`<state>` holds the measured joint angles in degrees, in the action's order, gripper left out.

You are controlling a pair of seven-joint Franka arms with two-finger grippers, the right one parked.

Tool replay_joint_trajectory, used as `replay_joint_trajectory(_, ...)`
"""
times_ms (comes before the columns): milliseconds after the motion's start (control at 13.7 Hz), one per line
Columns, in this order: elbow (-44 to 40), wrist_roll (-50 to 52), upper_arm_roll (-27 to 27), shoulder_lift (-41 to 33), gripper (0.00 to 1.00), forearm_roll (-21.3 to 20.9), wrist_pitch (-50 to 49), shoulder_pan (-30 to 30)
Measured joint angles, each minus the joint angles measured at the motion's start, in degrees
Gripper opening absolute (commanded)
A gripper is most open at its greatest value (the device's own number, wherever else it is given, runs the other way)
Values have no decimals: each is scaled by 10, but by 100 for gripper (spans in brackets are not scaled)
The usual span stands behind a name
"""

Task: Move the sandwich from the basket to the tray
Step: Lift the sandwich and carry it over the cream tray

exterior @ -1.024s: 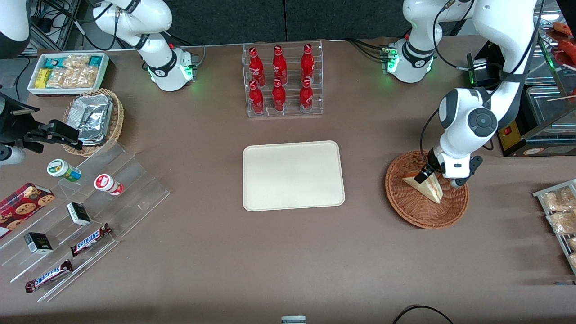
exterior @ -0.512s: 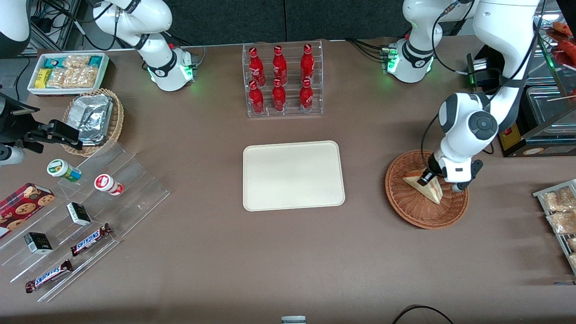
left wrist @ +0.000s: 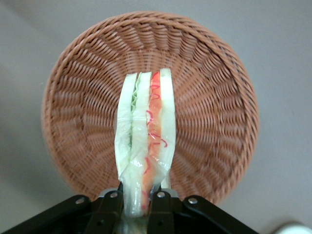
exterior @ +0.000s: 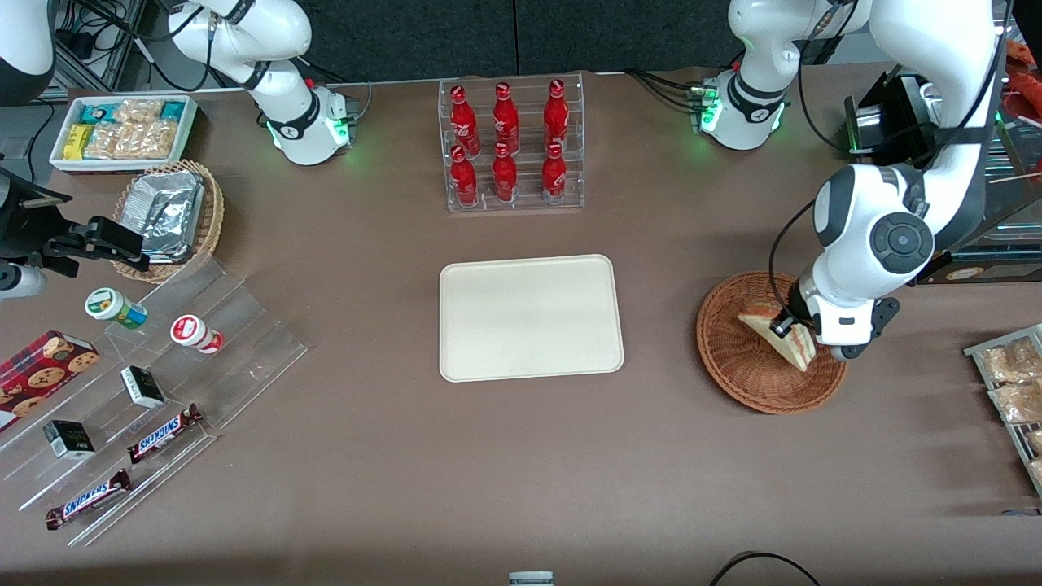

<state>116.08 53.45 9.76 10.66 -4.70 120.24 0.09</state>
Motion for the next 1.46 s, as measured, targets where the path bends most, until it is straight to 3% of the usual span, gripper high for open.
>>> replay_joint_trajectory(293, -85, 15, 7, -5, 1, -2, -106, -85)
replay_joint_trajectory(585, -103, 24, 9, 11, 0, -1, -107, -179)
replay_joint_trajectory(878, -170, 28, 9, 86, 0, -2, -106, -268)
replay_joint_trajectory(1171, -241, 28, 9, 173, 0, -2, -95, -321)
replay_joint_trajectory(1463, -267, 26, 9, 232, 0, -2, -51, -332)
